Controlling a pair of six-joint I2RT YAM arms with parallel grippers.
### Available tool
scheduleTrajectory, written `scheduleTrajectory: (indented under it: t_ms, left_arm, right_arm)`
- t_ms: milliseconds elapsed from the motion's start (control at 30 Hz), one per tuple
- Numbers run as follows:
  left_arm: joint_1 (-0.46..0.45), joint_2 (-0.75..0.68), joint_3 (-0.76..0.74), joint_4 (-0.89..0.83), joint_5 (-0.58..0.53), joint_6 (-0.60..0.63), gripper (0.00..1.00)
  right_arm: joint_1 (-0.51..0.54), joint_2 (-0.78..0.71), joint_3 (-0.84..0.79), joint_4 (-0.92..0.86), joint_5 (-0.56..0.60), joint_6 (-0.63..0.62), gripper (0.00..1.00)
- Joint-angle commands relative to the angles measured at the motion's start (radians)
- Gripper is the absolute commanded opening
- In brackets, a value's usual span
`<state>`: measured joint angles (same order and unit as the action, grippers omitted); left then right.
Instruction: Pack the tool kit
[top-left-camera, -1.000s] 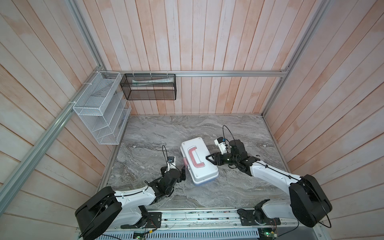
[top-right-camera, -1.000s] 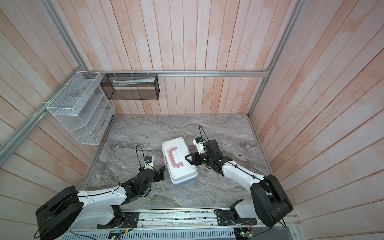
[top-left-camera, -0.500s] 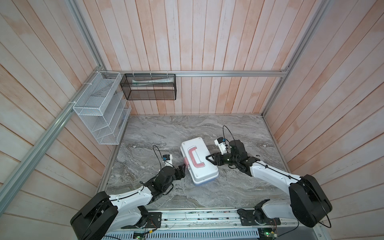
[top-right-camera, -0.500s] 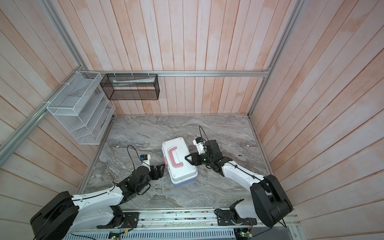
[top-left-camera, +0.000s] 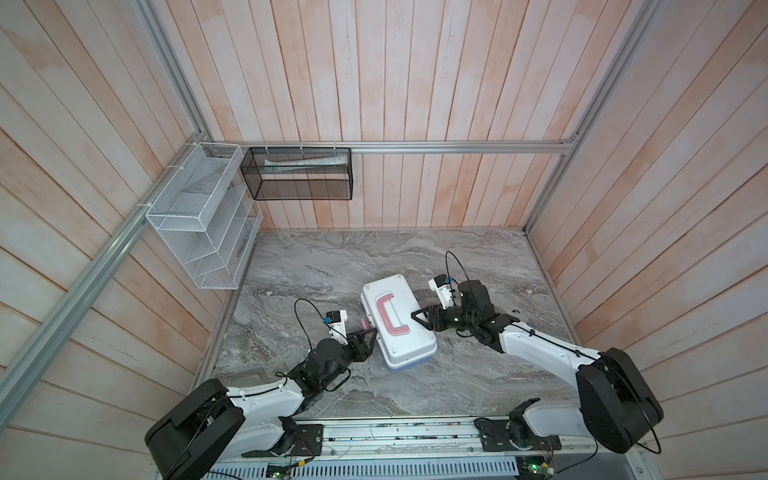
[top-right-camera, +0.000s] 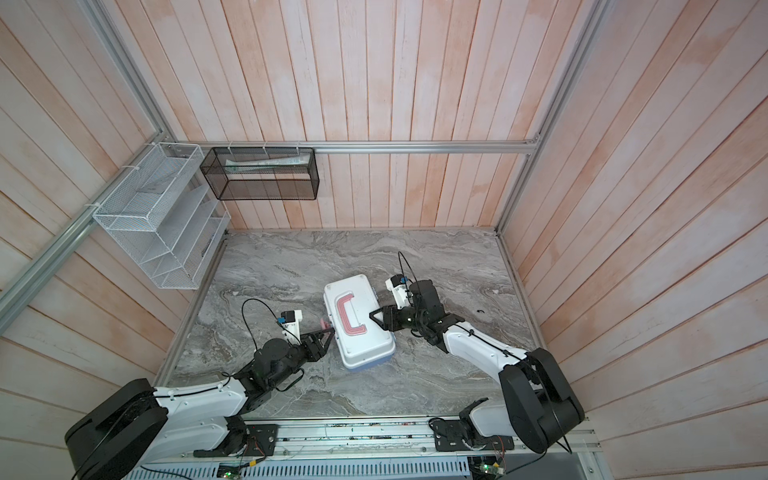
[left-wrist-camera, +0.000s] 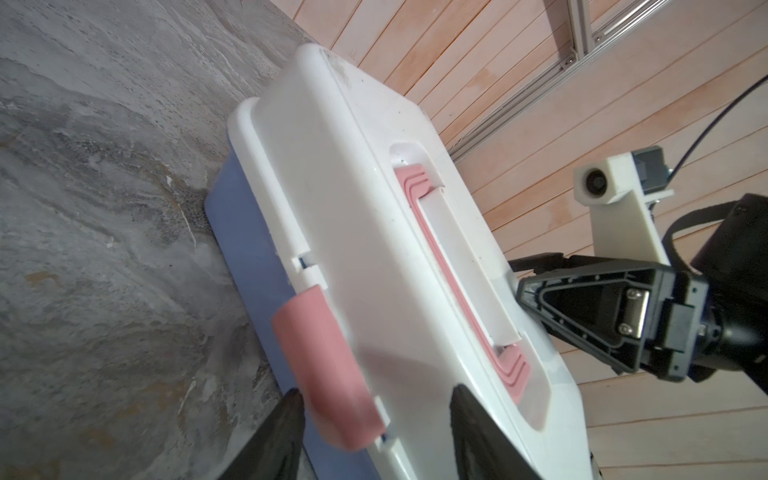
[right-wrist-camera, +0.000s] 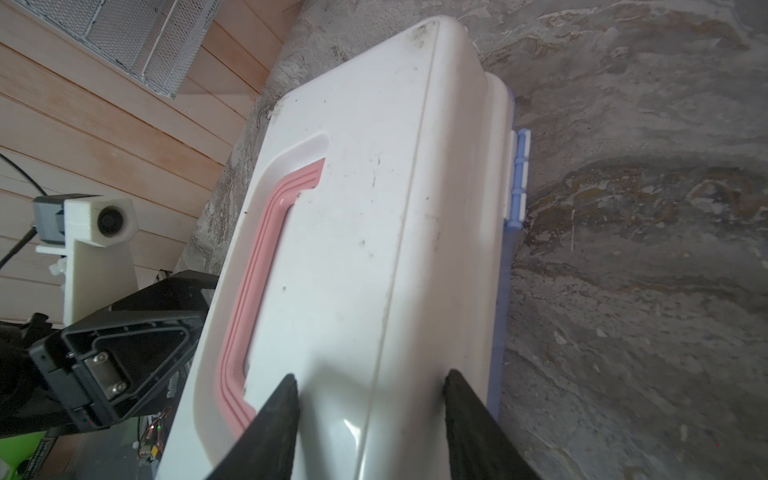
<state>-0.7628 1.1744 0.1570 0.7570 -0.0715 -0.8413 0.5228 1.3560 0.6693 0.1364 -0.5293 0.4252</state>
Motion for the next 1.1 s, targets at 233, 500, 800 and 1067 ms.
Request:
scheduleTrajectory:
  t_ms: [233,500,800,1067]
  left_arm:
    - [0.005,0.001,-0.012,0.082,0.018,0.008,0.45]
    - [0.005,0.0,-0.03,0.098,0.013,-0.007,0.37]
    - [0.004,0.001,-0.024,0.078,-0.005,-0.011,0.31]
    - [0.005,-0.01,-0.012,0.055,-0.005,-0.014,0.3]
  right_arm:
    - [0.027,0.03,0.0,-0.026,-0.082,-0.011,0.52]
    - [0.028,0.032,-0.004,-0.022,-0.081,-0.01,0.52]
    - [0.026,0.029,-0.008,-0.019,-0.083,-0.006,0.52]
    - [0.027,0.037,-0.008,-0.017,-0.08,-0.005,0.52]
